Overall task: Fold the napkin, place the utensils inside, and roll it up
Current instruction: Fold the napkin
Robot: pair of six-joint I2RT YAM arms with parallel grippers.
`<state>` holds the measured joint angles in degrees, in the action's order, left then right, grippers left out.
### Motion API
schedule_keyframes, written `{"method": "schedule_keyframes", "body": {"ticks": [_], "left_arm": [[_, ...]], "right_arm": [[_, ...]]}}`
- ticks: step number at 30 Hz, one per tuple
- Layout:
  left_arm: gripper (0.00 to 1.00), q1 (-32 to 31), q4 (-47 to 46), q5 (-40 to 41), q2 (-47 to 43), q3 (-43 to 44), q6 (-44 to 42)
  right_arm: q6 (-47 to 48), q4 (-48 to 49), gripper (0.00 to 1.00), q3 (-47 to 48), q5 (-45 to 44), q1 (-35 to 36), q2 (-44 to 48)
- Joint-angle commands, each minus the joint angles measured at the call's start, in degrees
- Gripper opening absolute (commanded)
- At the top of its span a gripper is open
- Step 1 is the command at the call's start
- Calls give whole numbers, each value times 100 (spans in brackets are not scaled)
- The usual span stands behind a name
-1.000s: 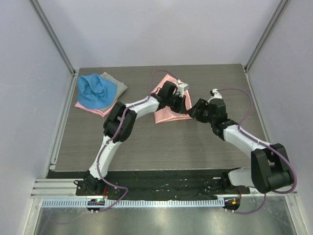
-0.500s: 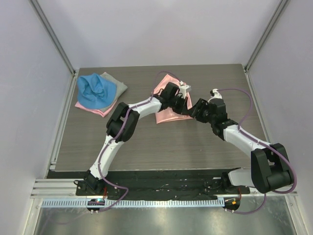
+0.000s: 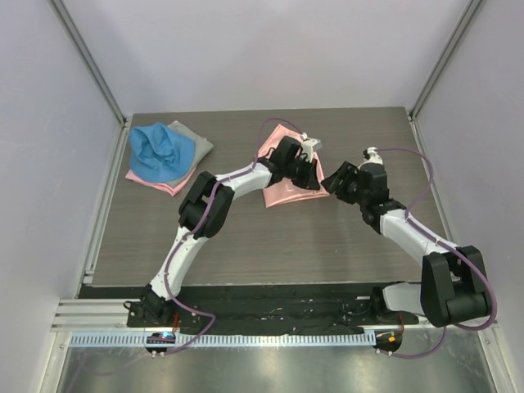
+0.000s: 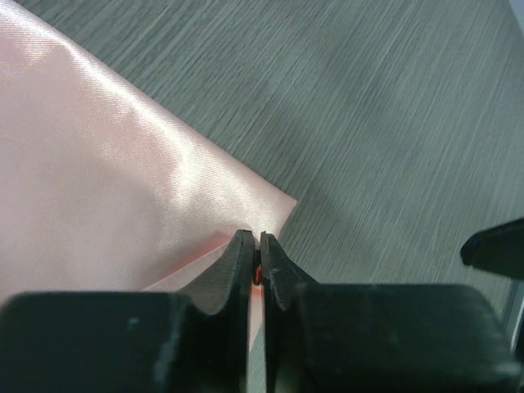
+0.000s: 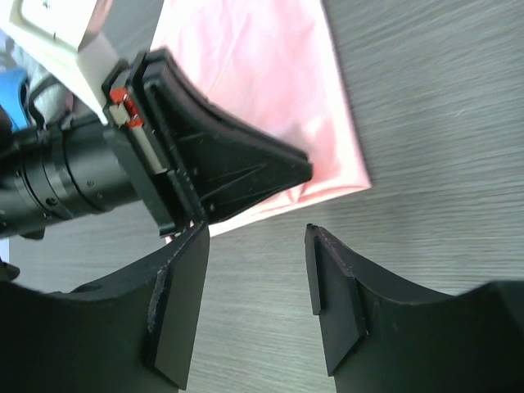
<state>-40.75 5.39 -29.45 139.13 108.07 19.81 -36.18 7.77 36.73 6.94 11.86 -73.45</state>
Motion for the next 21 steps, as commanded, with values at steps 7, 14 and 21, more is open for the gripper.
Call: {"method": "schedule_keyframes", "body": {"ticks": [7,14,21], "left_arm": [[63,-29,-512,45,-184,118,462],[80,41,-715,106,-536,206,752],[87,296,-653,483,-1177,-400,796]], "right_arm": [[77,-355,61,176,307,-648,647],[85,-417,64,212,843,-1544,815],[287,-346,66,387,1695,-1985,210]]}}
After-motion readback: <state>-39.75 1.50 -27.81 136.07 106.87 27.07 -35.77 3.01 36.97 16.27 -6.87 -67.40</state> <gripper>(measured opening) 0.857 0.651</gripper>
